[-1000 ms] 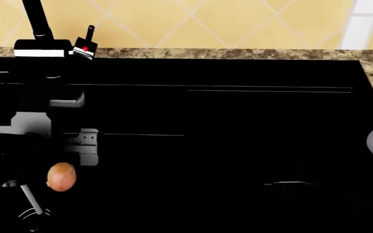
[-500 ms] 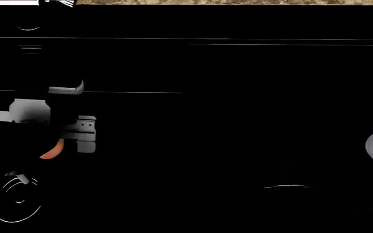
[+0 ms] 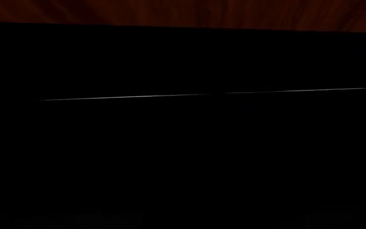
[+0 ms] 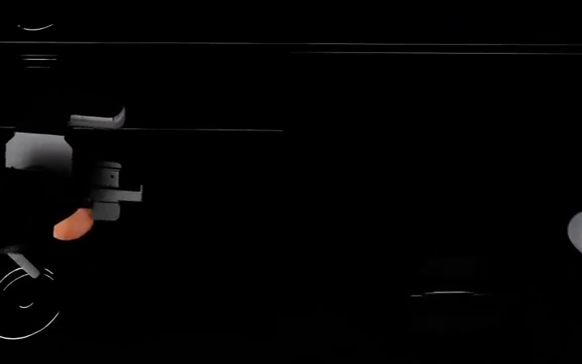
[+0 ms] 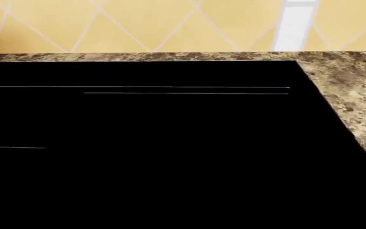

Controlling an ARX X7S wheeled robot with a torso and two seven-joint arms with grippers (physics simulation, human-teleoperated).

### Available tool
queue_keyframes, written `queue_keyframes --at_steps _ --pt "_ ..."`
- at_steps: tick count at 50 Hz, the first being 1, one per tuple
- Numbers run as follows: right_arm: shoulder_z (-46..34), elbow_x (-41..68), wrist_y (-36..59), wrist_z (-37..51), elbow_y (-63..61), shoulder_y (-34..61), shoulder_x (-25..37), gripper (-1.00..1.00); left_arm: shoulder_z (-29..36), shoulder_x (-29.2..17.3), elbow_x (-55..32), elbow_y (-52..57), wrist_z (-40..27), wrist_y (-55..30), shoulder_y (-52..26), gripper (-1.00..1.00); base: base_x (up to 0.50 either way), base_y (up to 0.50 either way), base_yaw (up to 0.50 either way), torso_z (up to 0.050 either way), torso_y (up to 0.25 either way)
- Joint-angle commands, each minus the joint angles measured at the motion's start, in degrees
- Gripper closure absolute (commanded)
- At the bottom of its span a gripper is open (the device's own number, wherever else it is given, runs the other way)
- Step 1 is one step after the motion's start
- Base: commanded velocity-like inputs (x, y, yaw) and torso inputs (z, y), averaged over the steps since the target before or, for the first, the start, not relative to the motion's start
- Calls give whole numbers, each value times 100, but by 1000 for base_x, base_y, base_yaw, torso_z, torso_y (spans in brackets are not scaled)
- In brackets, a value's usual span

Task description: Pick the broccolis and asparaguss from the sink and place them in one bowl. Place the onion in the other bowl. Then turn off the sink faucet.

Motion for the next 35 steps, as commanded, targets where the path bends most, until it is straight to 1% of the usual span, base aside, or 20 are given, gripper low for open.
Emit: queue_keyframes --at_steps 1,11,14,18,21,22,24,28,29,31,34,35 --pt "81 -139 -107 -118 26 -163 -48 -100 222 -588 -528 646 -420 -705 207 100 0 0 0 0 0" --pt "60 -21 27 -66 23 53 -14 -100 -242 -919 -1087 1714 -925 -1075 -66 100 0 0 0 0 -1" --pt "18 6 97 -56 47 165 -31 -100 -412 -1073 -1343 2273 -1150 -1227 -60 100 0 0 0 0 0" --pt "-71 74 250 -75 97 438 -72 -100 -725 -1312 -1874 3286 -1583 -1468 41 100 0 0 0 0 0" --pt "-107 94 302 -94 130 533 -99 -100 -868 -1500 -2147 4156 -1807 -1574 97 100 0 0 0 0 0" --pt "-114 90 307 -99 135 546 -106 -100 -900 -1526 -2174 4277 -1871 -1560 100 100 0 0 0 0 0" --pt "-139 87 334 -116 163 600 -129 -100 -818 -1610 -1985 4675 -1841 -1534 10 100 0 0 0 0 0" --pt "-204 79 406 -161 224 753 -187 -100 -1013 -1751 -2097 5379 -1759 -1406 -91 100 0 0 0 0 0" --pt "-243 70 438 -192 262 813 -222 -100 -1013 -1820 -1875 5703 -1713 -1220 -89 100 0 0 0 0 0" --pt "-289 91 512 -206 308 936 -252 -100 -1034 -1869 -1854 5952 -1712 -1147 -36 100 0 0 0 0 0" --pt "-316 196 652 -176 336 1163 -233 -100 -1014 -2053 -1640 6397 -1497 -954 64 100 0 0 0 0 0" --pt "-322 236 698 -154 334 1217 -214 -100 -968 -2149 -1374 6703 -1306 -744 146 100 0 0 0 0 0"
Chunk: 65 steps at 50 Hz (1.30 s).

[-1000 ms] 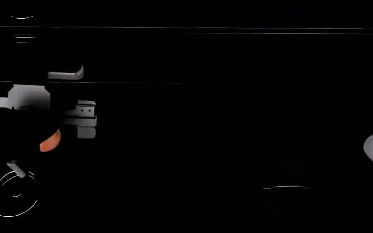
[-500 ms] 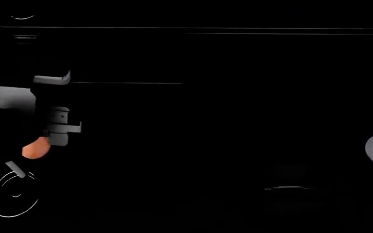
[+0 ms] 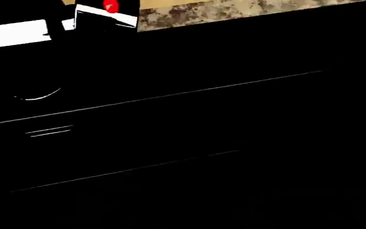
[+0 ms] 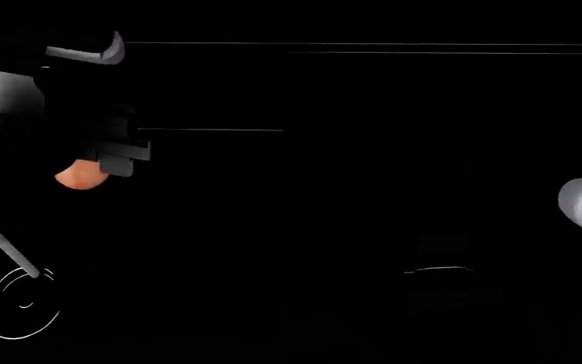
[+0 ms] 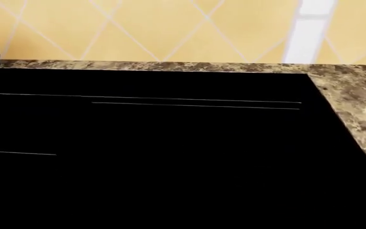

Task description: Pick the broccolis and asparaguss from the sink and place them in one bowl. Place the onion in the other bowl. Then turn off the sink faucet.

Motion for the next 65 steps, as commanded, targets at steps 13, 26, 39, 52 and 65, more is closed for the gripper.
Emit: queue_keyframes --at_steps 13,26,39,52,65 --pt "-186 254 521 67 148 788 -103 -100 -535 -991 108 3031 222 924 438 100 0 0 0 0 0" --pt "-221 308 601 74 195 913 -122 -100 -656 -1327 264 3699 259 1296 792 100 0 0 0 0 38" --pt "-212 337 606 86 183 921 -109 -100 -696 -1358 202 3899 153 1294 777 100 1 0 0 0 250" --pt "-355 299 738 44 286 1154 -257 -100 -738 -1395 109 3943 97 1289 782 100 2 0 0 0 250" --pt "-349 325 759 81 232 1155 -216 -100 -749 -1425 169 3970 92 1394 930 100 1 0 0 0 156"
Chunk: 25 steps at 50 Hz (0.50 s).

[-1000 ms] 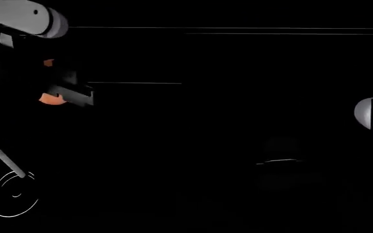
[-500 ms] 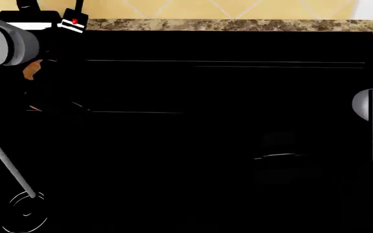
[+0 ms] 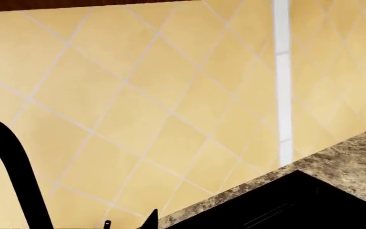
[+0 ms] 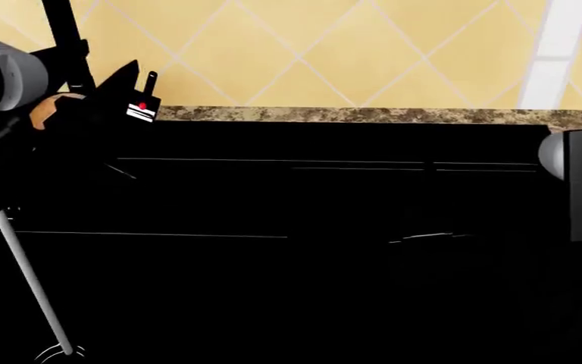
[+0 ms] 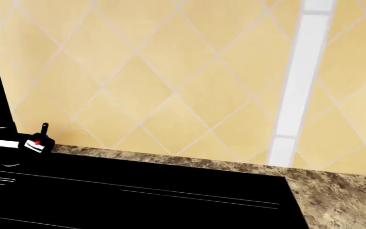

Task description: Pick the broccolis and asparaguss from the sink and place them in one bowl. Place the onion in the other bowl. Then turn off the sink faucet.

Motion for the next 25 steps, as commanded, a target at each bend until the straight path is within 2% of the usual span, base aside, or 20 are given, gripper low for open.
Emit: queue_keyframes --at_steps 1,7,25 --pt "7 -27 43 -40 -36 30 -28 -100 -101 -54 -21 63 13 126 124 100 0 0 0 0 0" --pt "-18 49 147 57 -38 203 -42 -100 -169 -149 -63 99 -3 212 233 100 0 0 0 0 0" --pt "49 108 66 168 -209 19 32 -100 -245 -201 -199 239 -52 254 260 100 -472 -10 0 0 0"
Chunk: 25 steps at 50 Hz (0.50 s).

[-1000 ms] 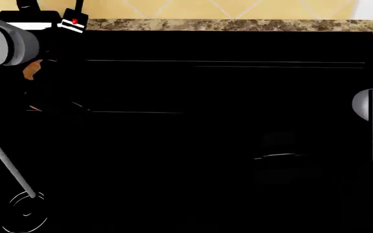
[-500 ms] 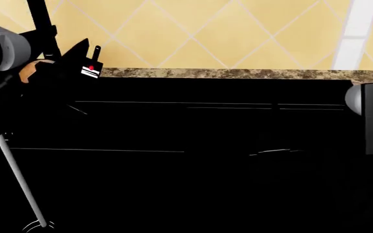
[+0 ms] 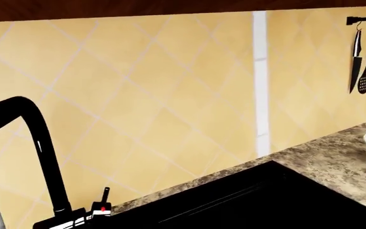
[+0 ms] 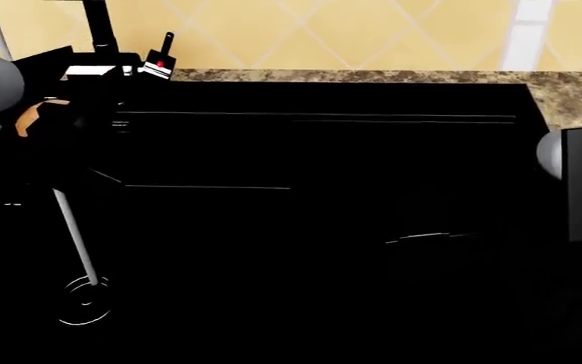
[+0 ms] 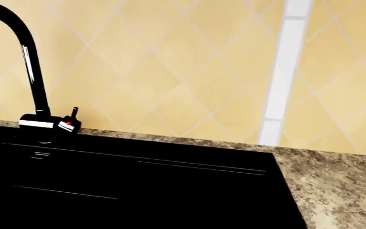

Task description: Pick the broccolis and asparaguss from the sink and place them in one bowl. Place the onion in the other bowl. Then turn off the sink faucet.

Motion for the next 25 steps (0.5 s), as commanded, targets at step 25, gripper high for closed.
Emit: queue_keyframes --at_steps 25 --pt "44 110 138 162 -165 125 91 -100 -140 2 -132 118 -15 117 51 100 -447 -303 0 0 0"
